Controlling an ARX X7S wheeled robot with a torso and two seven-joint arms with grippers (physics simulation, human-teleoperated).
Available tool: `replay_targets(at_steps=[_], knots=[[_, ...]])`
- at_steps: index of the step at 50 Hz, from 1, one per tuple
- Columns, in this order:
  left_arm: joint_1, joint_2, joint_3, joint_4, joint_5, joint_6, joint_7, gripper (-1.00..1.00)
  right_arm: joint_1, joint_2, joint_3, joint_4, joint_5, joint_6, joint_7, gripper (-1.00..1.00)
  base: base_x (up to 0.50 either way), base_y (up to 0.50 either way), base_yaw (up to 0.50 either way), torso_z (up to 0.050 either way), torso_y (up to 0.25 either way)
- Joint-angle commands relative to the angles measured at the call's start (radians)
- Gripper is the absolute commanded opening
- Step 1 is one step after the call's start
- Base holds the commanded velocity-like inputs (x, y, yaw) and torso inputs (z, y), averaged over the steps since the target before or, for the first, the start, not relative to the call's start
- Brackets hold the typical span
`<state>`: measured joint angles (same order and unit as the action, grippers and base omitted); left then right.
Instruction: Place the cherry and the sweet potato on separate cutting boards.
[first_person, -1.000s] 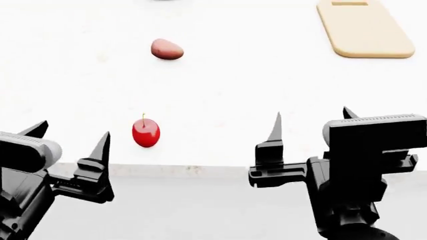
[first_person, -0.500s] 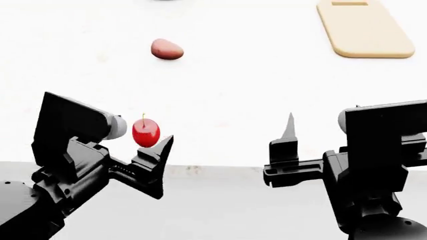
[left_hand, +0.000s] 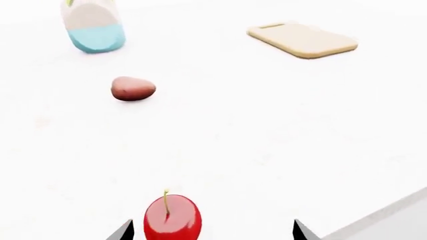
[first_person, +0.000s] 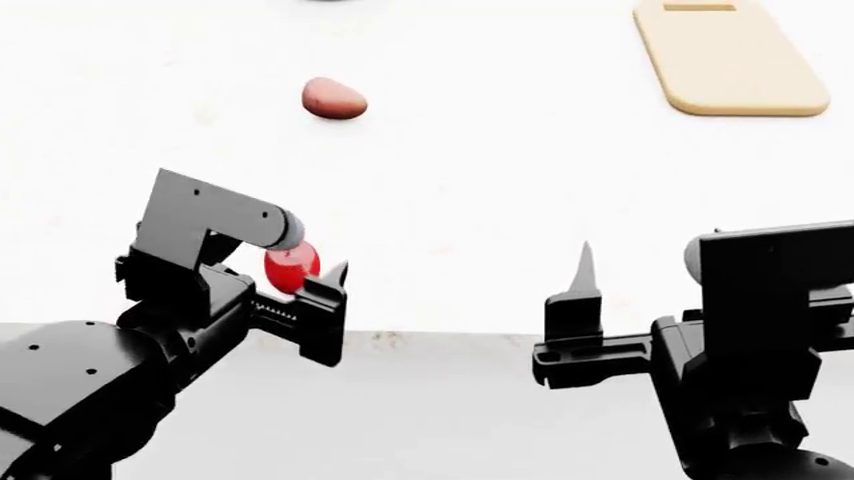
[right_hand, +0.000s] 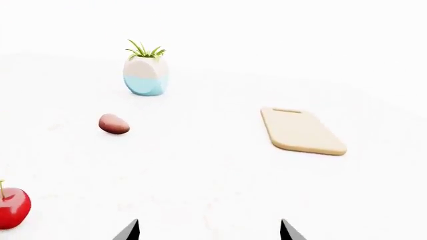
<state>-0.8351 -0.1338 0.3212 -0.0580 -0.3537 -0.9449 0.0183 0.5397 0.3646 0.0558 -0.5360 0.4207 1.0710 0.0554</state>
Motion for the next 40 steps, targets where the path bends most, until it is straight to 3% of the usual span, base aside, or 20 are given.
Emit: replay_targets(at_steps=[1, 13, 22, 34, 38, 40], knots=[[-0.024, 0.013, 0.035, -0.152, 0.031, 0.074, 0.004, 1.0, -0.008, 0.001, -0.007, 0.008, 0.002, -0.01, -0.001, 1.0, 0.0, 0.0, 0.0, 0.0, 0.0], [-0.093, 0.031, 0.041, -0.291, 0.037, 0.105, 0.01, 1.0, -0.023, -0.002, -0.01, 0.026, 0.002, -0.032, -0.003, 1.0, 0.0, 0.0, 0.0, 0.0, 0.0], [-0.229, 0.067, 0.098, -0.583, 0.058, 0.144, 0.088, 1.0, -0.033, 0.0, -0.008, 0.036, 0.004, -0.046, -0.006, 1.0, 0.0, 0.0, 0.0, 0.0, 0.0], [-0.375, 0.126, 0.137, -0.995, 0.081, 0.337, 0.113, 1.0, -0.037, 0.005, -0.005, 0.026, 0.012, -0.041, -0.003, 1.0, 0.0, 0.0, 0.0, 0.0, 0.0], [-0.413, 0.133, 0.218, -1.08, 0.027, 0.382, 0.104, 1.0, -0.03, 0.006, -0.003, 0.017, 0.017, -0.03, 0.0, 1.0, 0.0, 0.0, 0.0, 0.0, 0.0], [-0.439, 0.133, 0.318, -1.131, -0.041, 0.411, 0.101, 1.0, -0.029, 0.008, -0.003, 0.015, 0.018, -0.029, 0.001, 1.0, 0.0, 0.0, 0.0, 0.0, 0.0]])
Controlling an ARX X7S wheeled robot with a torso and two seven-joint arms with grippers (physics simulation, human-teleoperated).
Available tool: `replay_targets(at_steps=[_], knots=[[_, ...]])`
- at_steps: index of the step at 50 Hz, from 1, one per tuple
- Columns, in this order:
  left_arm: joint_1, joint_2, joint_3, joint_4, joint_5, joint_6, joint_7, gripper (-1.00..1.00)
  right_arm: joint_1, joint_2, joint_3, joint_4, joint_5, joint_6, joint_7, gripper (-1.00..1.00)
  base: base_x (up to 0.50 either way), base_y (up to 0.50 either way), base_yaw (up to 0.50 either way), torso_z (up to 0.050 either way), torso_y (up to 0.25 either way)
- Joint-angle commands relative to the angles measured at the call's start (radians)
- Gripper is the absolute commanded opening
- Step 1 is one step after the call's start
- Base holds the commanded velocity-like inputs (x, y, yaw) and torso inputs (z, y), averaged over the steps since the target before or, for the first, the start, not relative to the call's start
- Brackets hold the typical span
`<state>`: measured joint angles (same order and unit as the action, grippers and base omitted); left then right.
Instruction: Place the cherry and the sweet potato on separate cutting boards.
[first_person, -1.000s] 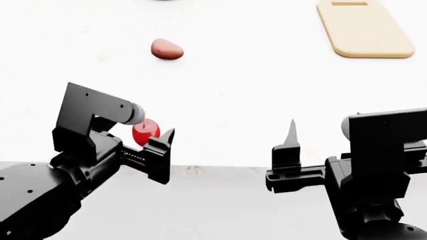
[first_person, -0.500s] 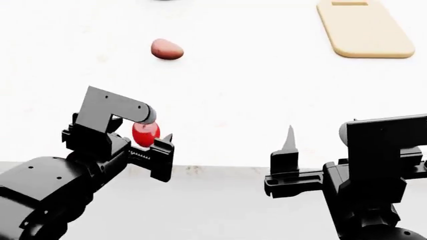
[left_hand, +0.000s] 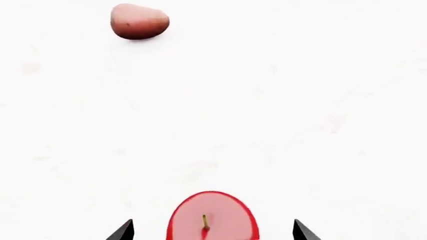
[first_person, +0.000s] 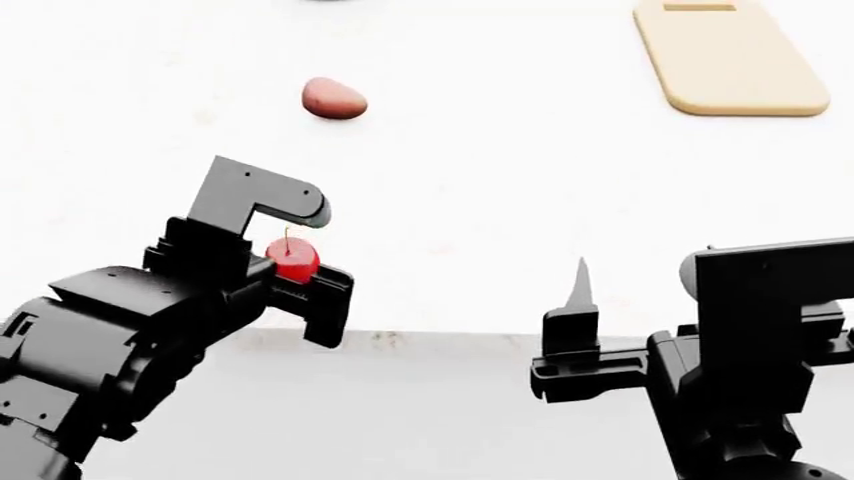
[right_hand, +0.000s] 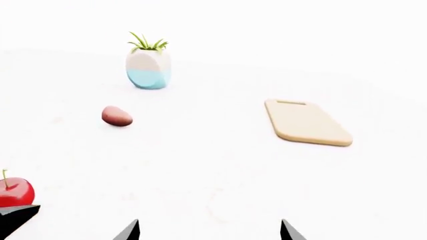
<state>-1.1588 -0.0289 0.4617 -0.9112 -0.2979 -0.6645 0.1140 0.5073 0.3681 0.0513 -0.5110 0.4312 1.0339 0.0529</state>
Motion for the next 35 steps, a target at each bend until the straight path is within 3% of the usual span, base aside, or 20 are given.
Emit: replay_targets(at_steps=[1, 6, 11, 12, 22, 35], knots=[[-0.124, 0.028, 0.23, -0.293, -0.138, 0.145, -0.003, 1.0, 0.004, 0.004, 0.003, -0.011, 0.008, 0.008, 0.005, 1.0, 0.0, 0.0, 0.0, 0.0, 0.0], [-0.155, 0.029, 0.456, -0.327, -0.304, 0.152, 0.006, 1.0, 0.003, 0.004, 0.004, -0.015, 0.011, 0.006, 0.005, 1.0, 0.0, 0.0, 0.0, 0.0, 0.0], [-0.166, 0.029, 0.602, -0.348, -0.426, 0.168, 0.0, 1.0, -0.008, 0.002, 0.005, -0.012, 0.012, -0.01, 0.002, 1.0, 0.0, 0.0, 0.0, 0.0, 0.0], [-0.166, 0.029, 0.614, -0.355, -0.447, 0.191, -0.016, -1.0, -0.009, 0.003, 0.008, -0.013, 0.013, -0.009, 0.003, 1.0, 0.0, 0.0, 0.0, 0.0, 0.0], [-0.235, 0.013, 0.624, -0.342, -0.562, 0.23, -0.048, -1.0, -0.001, 0.0, -0.006, -0.002, 0.014, -0.009, 0.006, 1.0, 0.0, 0.0, 0.0, 0.0, 0.0], [-0.133, -0.337, 0.515, 0.317, -0.719, 0.092, -0.32, -1.0, 0.079, 0.027, -0.053, 0.034, 0.015, 0.027, -0.012, 1.0, 0.0, 0.0, 0.0, 0.0, 0.0]])
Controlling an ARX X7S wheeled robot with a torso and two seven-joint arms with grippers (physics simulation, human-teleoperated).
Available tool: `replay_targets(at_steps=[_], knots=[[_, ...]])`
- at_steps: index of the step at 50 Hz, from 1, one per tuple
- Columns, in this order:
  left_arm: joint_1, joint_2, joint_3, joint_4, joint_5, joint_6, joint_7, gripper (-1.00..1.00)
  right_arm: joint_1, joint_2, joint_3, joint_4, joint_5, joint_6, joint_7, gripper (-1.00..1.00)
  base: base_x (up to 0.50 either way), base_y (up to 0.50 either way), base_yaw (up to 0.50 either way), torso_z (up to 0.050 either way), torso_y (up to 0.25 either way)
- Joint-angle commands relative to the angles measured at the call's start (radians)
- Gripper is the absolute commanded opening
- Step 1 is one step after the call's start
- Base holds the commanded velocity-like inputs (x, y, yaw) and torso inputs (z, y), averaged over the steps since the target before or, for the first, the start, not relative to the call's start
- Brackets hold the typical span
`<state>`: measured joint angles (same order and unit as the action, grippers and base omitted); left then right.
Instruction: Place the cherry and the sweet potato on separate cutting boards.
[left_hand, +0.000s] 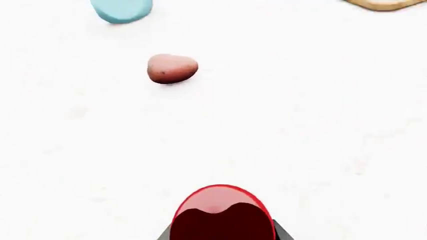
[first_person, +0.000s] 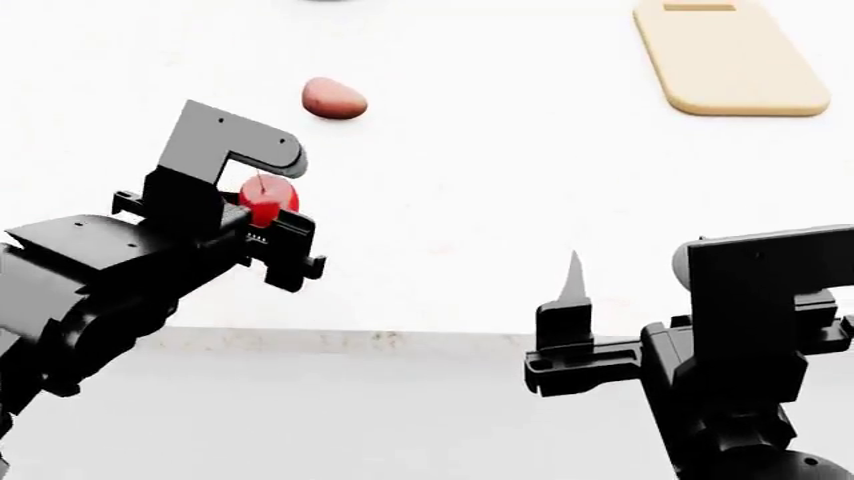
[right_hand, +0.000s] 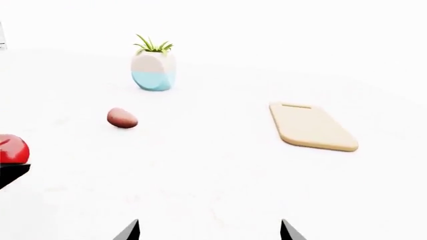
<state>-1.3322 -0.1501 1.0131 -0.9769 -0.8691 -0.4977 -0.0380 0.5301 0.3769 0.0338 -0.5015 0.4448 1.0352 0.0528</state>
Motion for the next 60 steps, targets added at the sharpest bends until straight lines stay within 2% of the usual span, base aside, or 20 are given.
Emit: replay_targets(at_steps=[1, 5, 9, 12, 20, 33, 60], knots=[[0.041, -0.252, -0.05, 0.442, -0.166, -0.09, -0.192, -1.0, 0.073, 0.02, -0.039, 0.029, 0.007, 0.04, -0.016, 1.0, 0.0, 0.0, 0.0, 0.0, 0.0], [0.054, -0.386, -0.083, 0.673, -0.24, -0.169, -0.273, -1.0, 0.146, 0.036, -0.07, 0.049, 0.013, 0.073, -0.034, 1.0, 0.0, 0.0, 0.0, 0.0, 0.0], [0.063, -0.476, -0.111, 0.809, -0.291, -0.208, -0.323, -1.0, 0.193, 0.042, -0.068, 0.065, 0.022, 0.084, -0.045, 1.0, 0.0, 0.0, 0.0, 0.0, 0.0], [0.06, -0.525, -0.129, 0.865, -0.318, -0.223, -0.334, -1.0, 0.224, 0.046, -0.059, 0.072, 0.035, 0.088, -0.059, 1.0, 0.0, 0.0, 0.0, 0.0, 0.0], [0.036, -0.587, -0.156, 0.924, -0.355, -0.254, -0.35, -1.0, 0.33, 0.066, -0.072, 0.123, 0.047, 0.136, -0.078, 1.0, 0.0, 0.0, 0.0, 0.0, 0.0], [0.04, -0.602, -0.162, 0.925, -0.355, -0.25, -0.351, -1.0, 0.291, 0.074, -0.06, 0.115, 0.063, 0.124, -0.09, 1.0, 0.1, 0.0, 0.0, 0.0, 0.0], [0.053, -0.598, -0.155, 0.915, -0.342, -0.239, -0.338, -1.0, 0.292, 0.07, -0.073, 0.128, 0.08, 0.121, -0.097, 1.0, 0.42, 0.05, 0.0, 0.0, 0.0]])
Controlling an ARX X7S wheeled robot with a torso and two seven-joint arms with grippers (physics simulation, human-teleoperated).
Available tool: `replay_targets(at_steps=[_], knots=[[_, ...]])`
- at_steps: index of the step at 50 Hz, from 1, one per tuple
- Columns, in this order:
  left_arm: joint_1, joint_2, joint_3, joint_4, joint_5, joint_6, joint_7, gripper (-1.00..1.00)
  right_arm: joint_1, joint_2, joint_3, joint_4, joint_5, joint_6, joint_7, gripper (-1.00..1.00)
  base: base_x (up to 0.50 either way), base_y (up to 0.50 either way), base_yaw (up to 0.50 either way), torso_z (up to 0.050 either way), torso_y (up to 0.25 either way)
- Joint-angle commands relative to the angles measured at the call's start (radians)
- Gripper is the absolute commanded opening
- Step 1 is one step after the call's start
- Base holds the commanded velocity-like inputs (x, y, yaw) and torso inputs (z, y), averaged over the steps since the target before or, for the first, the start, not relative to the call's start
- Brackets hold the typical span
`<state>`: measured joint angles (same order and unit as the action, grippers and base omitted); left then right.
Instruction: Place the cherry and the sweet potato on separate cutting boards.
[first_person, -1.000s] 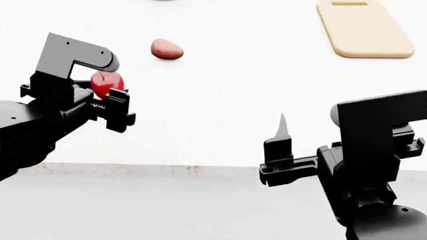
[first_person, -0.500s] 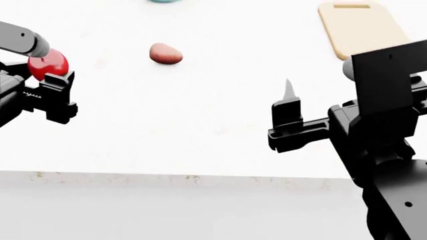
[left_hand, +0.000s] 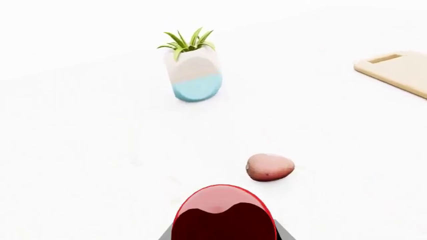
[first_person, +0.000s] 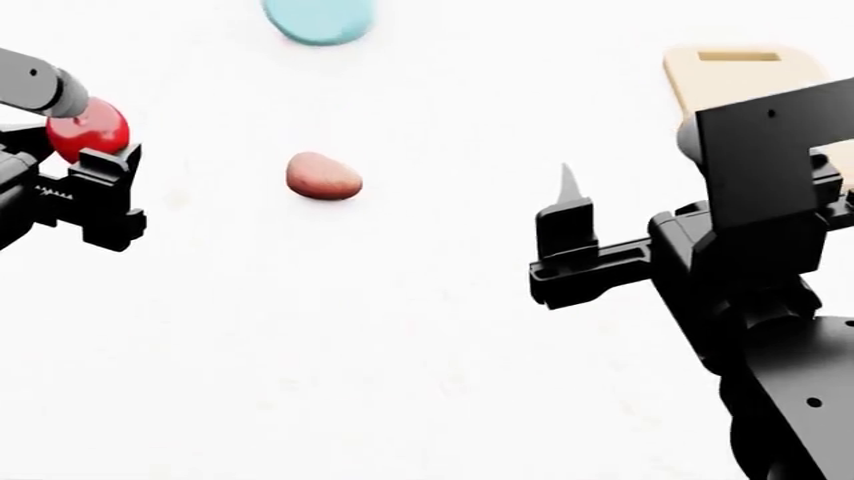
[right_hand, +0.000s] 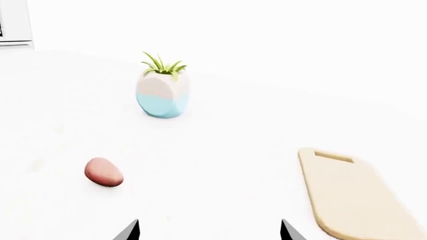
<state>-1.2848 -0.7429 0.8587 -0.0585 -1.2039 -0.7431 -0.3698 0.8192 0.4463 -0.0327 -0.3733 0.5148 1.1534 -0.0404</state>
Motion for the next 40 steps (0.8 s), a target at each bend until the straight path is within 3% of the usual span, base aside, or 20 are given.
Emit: replay_targets(at_steps=[1, 26, 40], knots=[[0.005, -0.006, -0.001, -0.004, -0.009, 0.005, -0.006, -1.0, 0.003, 0.0, -0.005, 0.001, 0.01, 0.002, -0.003, 1.0, 0.47, 0.29, 0.0, 0.0, 0.0], [0.001, -0.01, -0.006, 0.022, -0.026, -0.011, -0.021, -1.0, 0.016, 0.005, -0.059, 0.084, 0.015, -0.025, -0.052, 1.0, 0.43, 0.27, 0.0, 0.0, 0.001], [0.004, -0.021, -0.01, 0.036, -0.035, -0.016, -0.029, -1.0, 0.297, -0.003, -0.432, 0.444, -0.063, -0.068, -0.318, 1.0, 0.0, 0.0, 0.0, 0.0, 0.0]])
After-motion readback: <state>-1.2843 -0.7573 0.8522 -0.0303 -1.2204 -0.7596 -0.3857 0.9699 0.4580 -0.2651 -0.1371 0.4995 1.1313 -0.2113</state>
